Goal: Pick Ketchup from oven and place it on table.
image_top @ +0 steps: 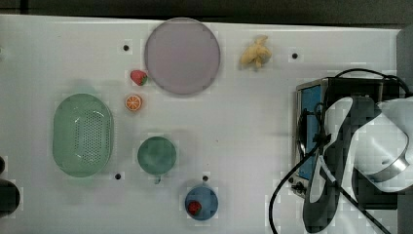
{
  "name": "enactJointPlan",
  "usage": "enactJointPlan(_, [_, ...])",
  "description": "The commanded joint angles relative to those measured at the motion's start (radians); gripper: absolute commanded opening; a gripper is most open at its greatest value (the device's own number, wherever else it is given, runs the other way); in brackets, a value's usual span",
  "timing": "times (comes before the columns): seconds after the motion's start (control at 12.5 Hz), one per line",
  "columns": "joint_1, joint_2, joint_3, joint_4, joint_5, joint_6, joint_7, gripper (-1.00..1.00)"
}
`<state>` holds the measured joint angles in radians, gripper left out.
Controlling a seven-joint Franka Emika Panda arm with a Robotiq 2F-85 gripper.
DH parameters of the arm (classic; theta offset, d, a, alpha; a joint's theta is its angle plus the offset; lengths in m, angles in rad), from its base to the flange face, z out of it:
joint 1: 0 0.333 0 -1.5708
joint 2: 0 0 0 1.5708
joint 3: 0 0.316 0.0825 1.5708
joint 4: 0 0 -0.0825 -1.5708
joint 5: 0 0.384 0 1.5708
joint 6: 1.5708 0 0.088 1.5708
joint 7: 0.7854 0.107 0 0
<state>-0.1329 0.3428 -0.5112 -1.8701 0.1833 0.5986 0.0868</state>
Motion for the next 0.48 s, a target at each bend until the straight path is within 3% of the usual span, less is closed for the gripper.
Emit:
enactJointPlan(0.08, [-0.011,-0.014,-0.024,-0.002,0.007,0.031,0.007,0.68])
enactJointPlan(0.24, [-0.010,-0.017,-0.024,-0.004,0.007,0.037,0.007,0.27])
enactJointPlan(0.48, [-0.010,-0.020,-0.028,0.010,0.006,0.035,0.007,0.26])
